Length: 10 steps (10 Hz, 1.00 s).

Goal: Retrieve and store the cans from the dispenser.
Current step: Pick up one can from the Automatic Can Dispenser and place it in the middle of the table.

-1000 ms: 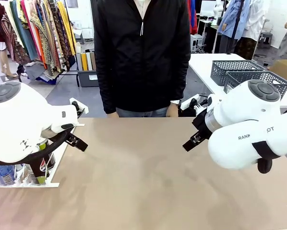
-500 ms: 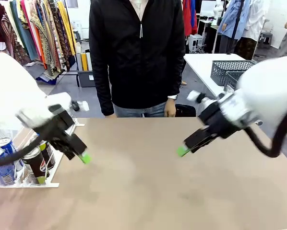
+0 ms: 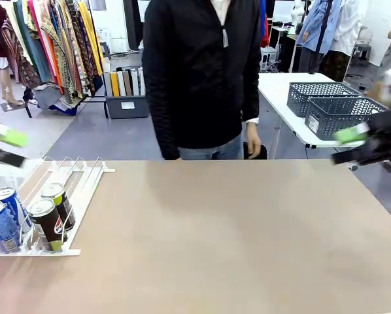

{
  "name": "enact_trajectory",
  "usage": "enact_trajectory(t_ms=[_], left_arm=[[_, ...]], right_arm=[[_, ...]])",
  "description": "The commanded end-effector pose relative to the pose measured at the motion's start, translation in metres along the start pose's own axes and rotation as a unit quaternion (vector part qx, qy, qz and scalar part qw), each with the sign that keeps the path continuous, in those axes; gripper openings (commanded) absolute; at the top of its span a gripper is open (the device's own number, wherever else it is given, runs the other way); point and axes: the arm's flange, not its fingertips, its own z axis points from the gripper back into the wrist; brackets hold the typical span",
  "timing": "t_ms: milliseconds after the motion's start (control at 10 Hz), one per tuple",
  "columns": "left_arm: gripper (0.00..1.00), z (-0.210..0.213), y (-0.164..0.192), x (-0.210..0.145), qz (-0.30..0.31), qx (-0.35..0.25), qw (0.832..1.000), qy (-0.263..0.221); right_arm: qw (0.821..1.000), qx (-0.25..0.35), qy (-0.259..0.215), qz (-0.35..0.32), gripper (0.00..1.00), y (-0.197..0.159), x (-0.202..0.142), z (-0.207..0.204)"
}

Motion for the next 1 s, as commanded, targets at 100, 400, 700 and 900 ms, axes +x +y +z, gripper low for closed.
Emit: enact_trajectory(t_ms=[100, 400, 700, 900], left_arm=[[1.0, 0.055, 0.075, -0.059, 0.049, -0.038, 0.98, -0.187], [1.0, 0.098, 0.08, -0.057, 0.073, -0.022, 0.976, -0.204], [1.0, 0.098, 0.08, -0.057, 0.073, -0.022, 0.976, -0.204], [1.0, 0.094, 0.083, -0.058, 0.08, -0.018, 0.977, -0.198]], right_arm=[[0.993, 0.04, -0.103, -0.046, 1.0, -0.067, -0.075, 0.03], [0.992, 0.03, -0.107, -0.063, 1.0, -0.068, -0.033, 0.083], [0.992, 0.03, -0.107, -0.063, 1.0, -0.068, -0.033, 0.083], [0.992, 0.03, -0.107, -0.063, 1.0, -0.068, -0.033, 0.083]])
